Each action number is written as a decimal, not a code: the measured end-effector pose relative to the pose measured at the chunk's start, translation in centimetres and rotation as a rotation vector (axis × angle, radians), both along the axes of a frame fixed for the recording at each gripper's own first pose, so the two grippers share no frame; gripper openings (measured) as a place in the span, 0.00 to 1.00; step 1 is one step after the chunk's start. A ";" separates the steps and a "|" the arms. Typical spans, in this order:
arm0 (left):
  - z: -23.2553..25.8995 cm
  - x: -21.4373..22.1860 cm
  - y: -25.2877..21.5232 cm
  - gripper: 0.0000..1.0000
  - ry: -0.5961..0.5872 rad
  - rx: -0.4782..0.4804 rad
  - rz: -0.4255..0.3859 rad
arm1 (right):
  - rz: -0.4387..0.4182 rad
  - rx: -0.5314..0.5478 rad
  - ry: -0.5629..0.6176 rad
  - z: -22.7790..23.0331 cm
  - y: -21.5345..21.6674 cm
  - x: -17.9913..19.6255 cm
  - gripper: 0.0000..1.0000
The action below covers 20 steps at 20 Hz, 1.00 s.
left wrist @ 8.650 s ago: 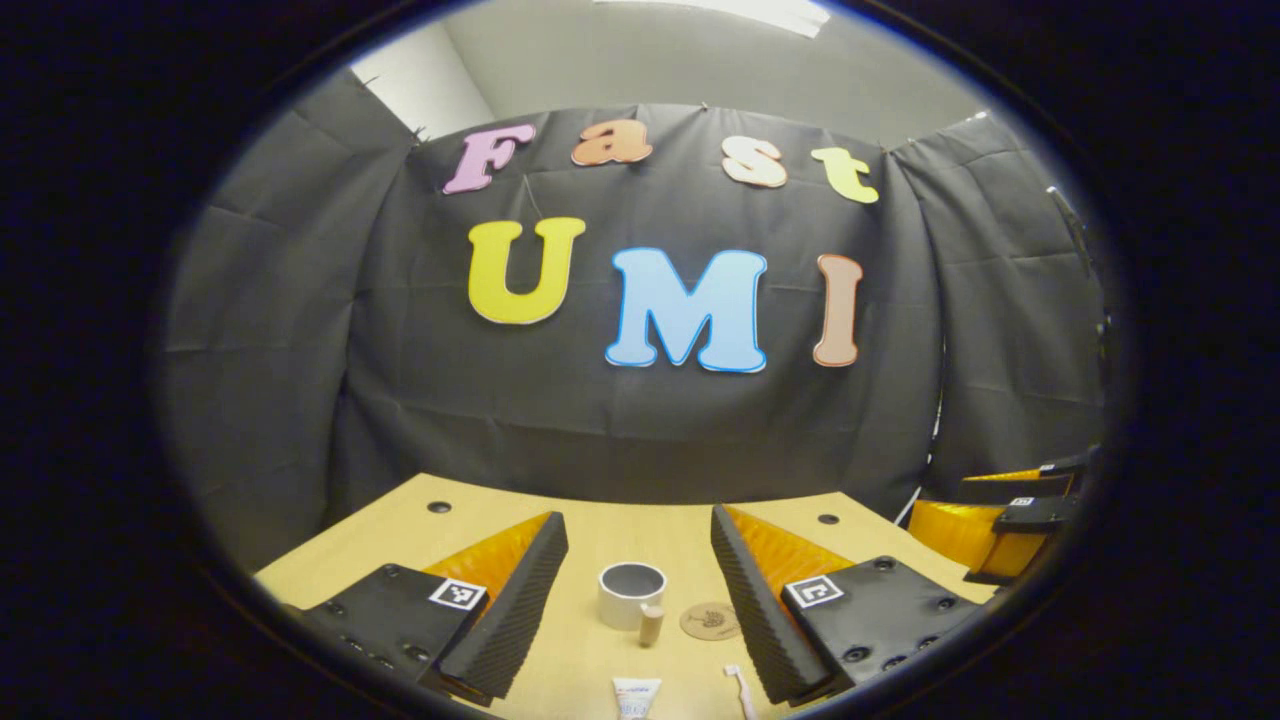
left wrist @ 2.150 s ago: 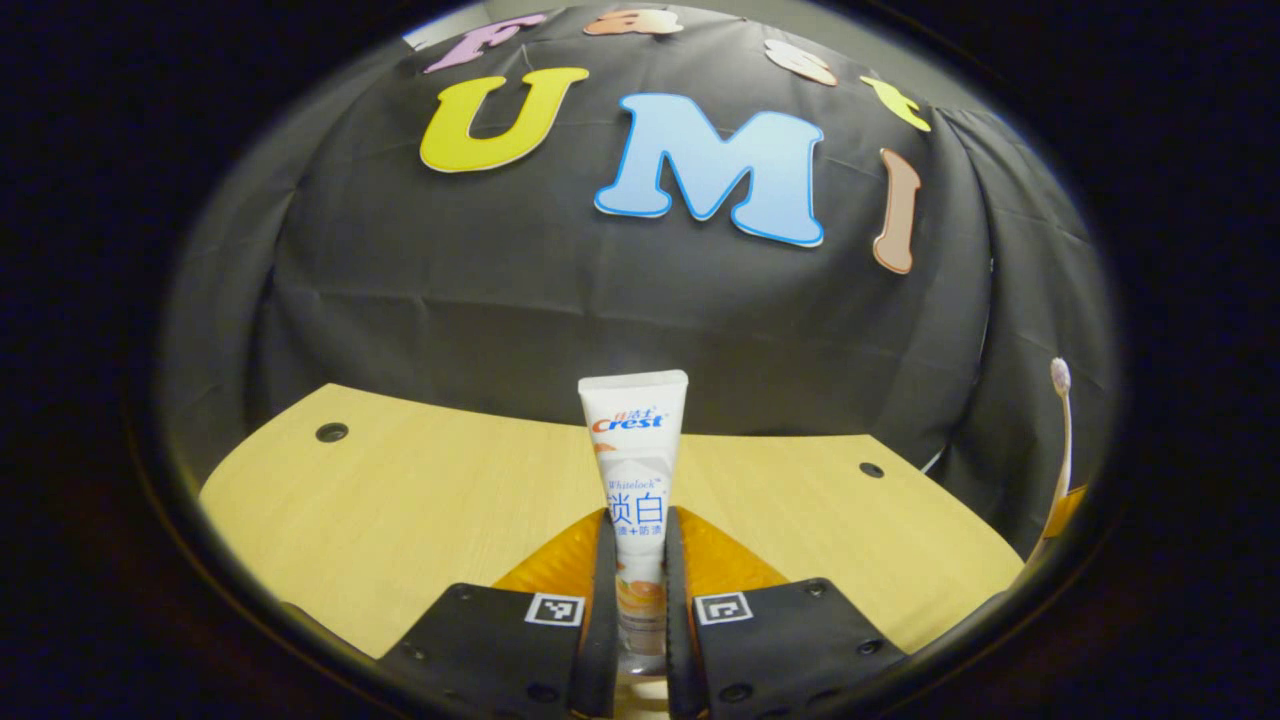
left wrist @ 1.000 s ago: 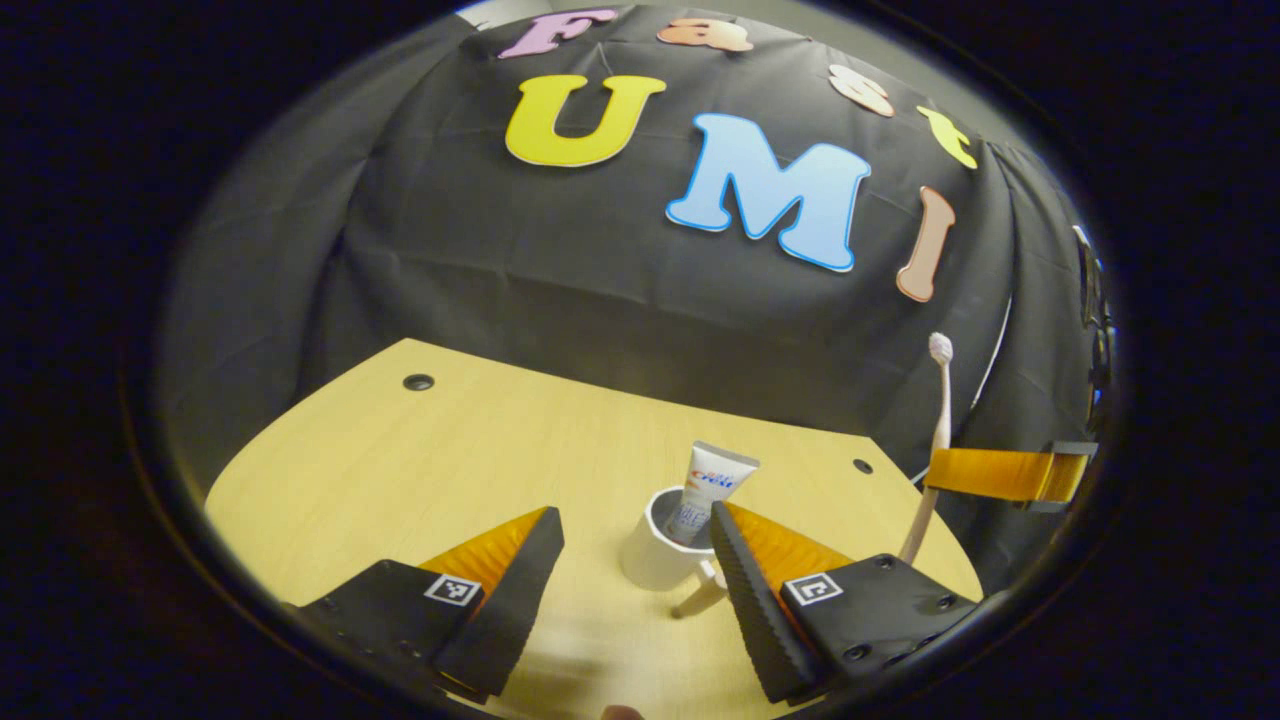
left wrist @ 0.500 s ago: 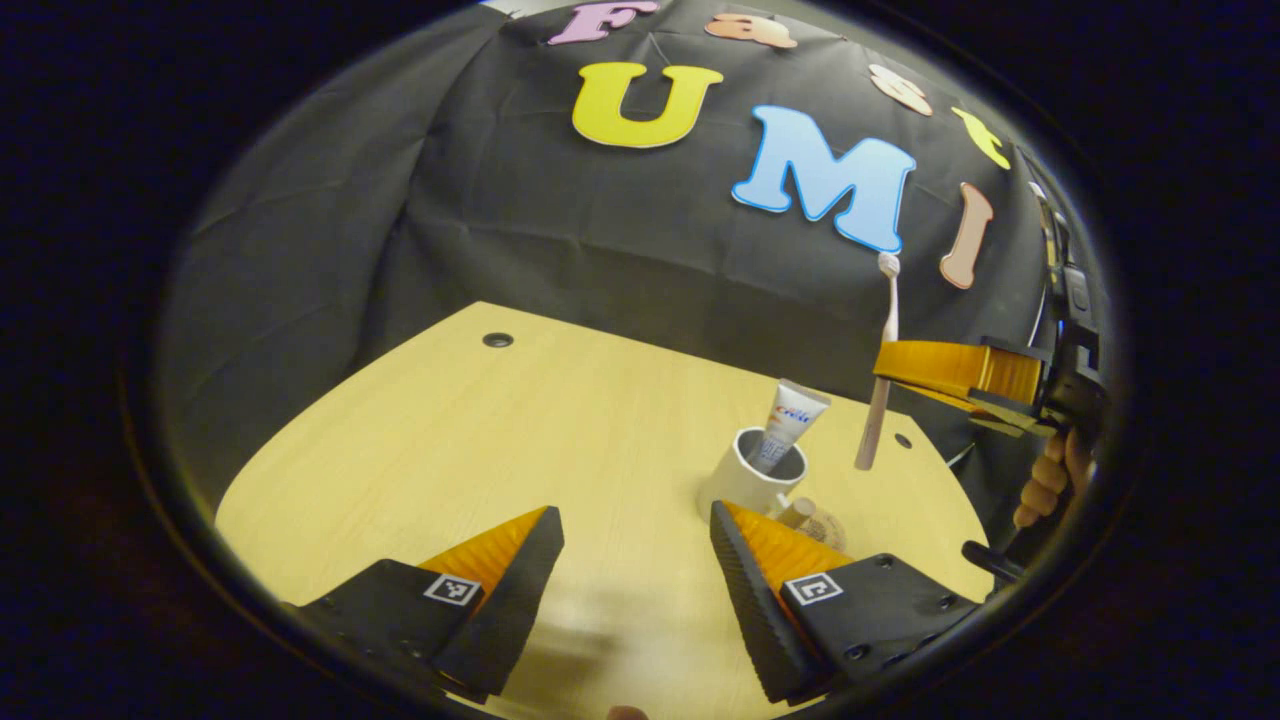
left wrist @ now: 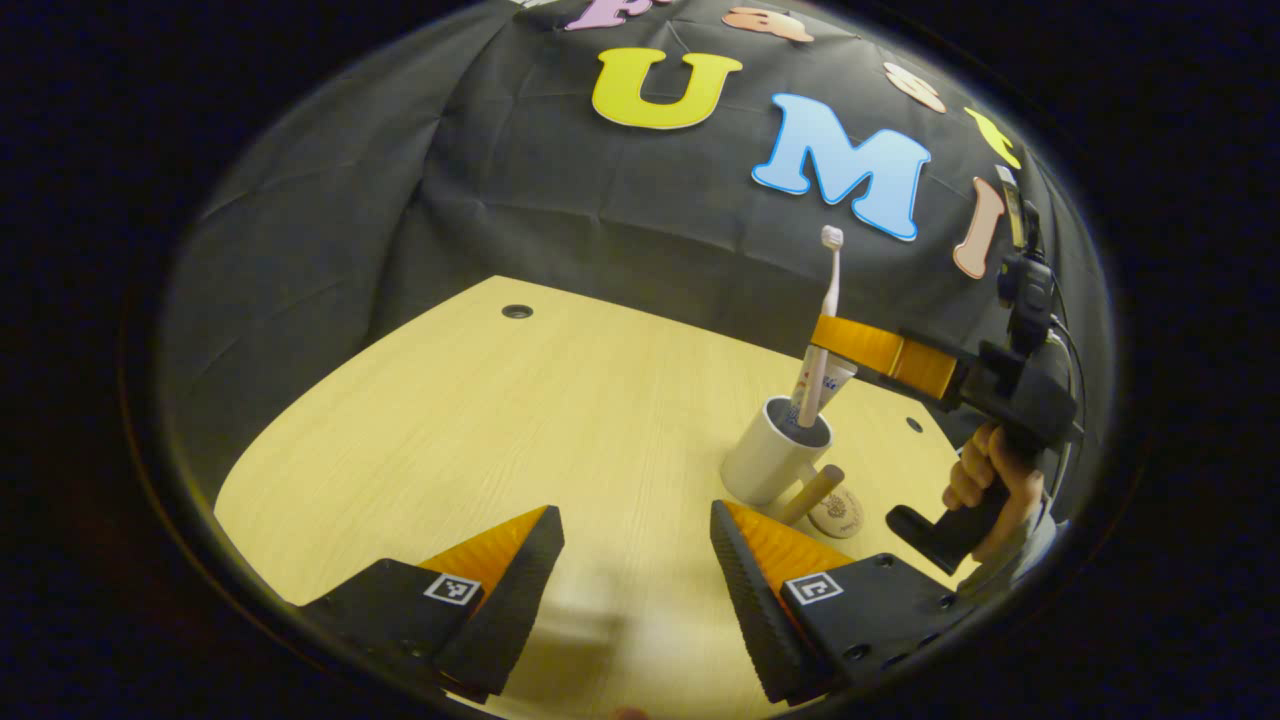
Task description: Put the toothbrush and toothpaste on the desktop into the cup, then pick up the cup and place it on the coaster on the desktop.
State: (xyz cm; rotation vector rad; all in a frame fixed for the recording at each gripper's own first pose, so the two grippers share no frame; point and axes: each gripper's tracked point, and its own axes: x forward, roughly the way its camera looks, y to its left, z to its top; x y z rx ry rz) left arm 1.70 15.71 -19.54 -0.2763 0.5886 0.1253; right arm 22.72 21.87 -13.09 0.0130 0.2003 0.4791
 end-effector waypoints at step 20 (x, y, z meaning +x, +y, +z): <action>-1.0 0.1 -0.2 0.98 0.015 -0.013 0.007 | -0.070 -0.064 -0.131 0.7 -0.9 -0.7 0.56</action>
